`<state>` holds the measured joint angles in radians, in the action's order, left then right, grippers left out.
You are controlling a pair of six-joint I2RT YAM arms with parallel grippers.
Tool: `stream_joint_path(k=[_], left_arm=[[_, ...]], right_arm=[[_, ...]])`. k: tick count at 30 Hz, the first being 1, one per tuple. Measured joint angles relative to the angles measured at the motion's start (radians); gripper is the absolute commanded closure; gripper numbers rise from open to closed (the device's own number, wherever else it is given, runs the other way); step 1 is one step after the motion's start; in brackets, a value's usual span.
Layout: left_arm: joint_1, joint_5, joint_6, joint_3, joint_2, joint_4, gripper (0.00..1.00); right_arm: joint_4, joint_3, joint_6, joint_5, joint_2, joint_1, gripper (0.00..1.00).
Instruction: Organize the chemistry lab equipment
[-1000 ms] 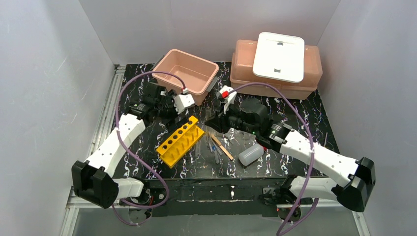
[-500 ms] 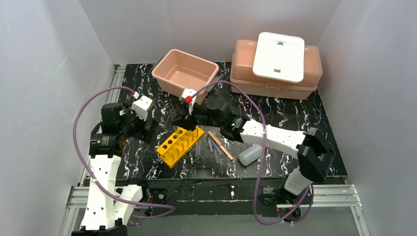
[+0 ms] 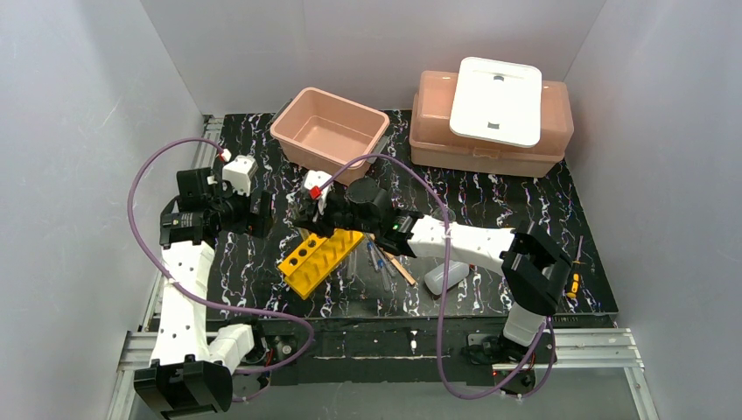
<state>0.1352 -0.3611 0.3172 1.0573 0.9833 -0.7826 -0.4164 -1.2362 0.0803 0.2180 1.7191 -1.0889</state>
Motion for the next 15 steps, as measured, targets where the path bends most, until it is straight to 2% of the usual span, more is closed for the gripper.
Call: stream_joint_path(k=[15], left_arm=[[0.0,-0.013,-0.004,0.002,-0.021,0.003,0.02]], right_arm=[[-0.074,0.032,0.029,-0.065,0.003,0.0,0.99]])
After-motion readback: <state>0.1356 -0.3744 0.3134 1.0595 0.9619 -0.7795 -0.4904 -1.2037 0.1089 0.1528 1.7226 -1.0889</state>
